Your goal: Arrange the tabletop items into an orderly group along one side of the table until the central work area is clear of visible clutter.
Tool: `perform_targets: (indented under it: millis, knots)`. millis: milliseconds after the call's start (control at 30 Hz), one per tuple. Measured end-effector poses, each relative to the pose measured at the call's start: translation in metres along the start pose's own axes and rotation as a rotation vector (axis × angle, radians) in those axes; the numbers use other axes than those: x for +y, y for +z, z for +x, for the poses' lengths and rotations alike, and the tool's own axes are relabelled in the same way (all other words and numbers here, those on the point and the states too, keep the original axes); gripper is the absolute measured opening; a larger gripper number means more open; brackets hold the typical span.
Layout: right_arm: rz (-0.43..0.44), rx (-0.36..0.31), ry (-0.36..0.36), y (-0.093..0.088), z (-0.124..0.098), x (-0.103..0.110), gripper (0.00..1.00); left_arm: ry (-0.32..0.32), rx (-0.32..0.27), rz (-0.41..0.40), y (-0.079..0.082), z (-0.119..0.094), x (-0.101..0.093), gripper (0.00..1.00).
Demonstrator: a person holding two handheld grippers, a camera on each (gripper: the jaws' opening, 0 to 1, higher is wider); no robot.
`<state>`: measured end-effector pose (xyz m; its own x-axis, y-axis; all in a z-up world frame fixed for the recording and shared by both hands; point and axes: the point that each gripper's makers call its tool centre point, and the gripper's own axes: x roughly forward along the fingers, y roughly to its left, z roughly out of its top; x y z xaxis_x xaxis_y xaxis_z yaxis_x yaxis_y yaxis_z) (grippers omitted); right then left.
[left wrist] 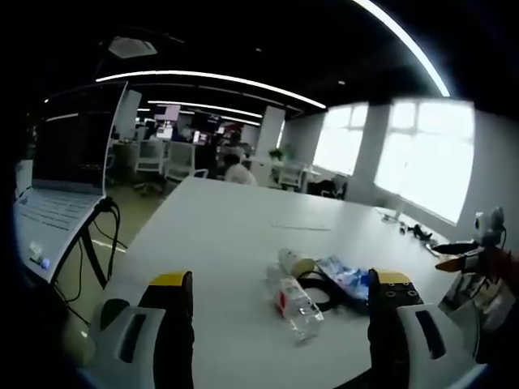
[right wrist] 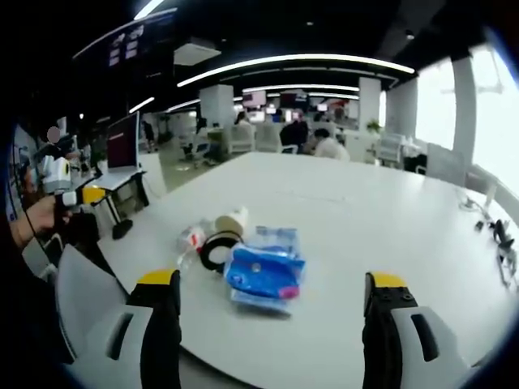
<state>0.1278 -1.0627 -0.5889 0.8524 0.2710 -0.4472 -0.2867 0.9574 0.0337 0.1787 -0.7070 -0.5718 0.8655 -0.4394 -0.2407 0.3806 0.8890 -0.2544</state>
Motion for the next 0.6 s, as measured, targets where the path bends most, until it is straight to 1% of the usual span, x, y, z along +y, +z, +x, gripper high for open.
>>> perform_targets:
  millis: [433,600]
  knots:
    - [0.015,0.004,0.012,-0.0058,0.0029,0.0041,0.92,0.018,-0.003,-0.002,0.0004,-0.0024,0.0034,0.88]
    - [0.019,0.003,0.021,-0.0069,0.0045,0.0068,0.92,0.026,0.008,0.009,-0.0018,-0.0031,0.0059,0.89]
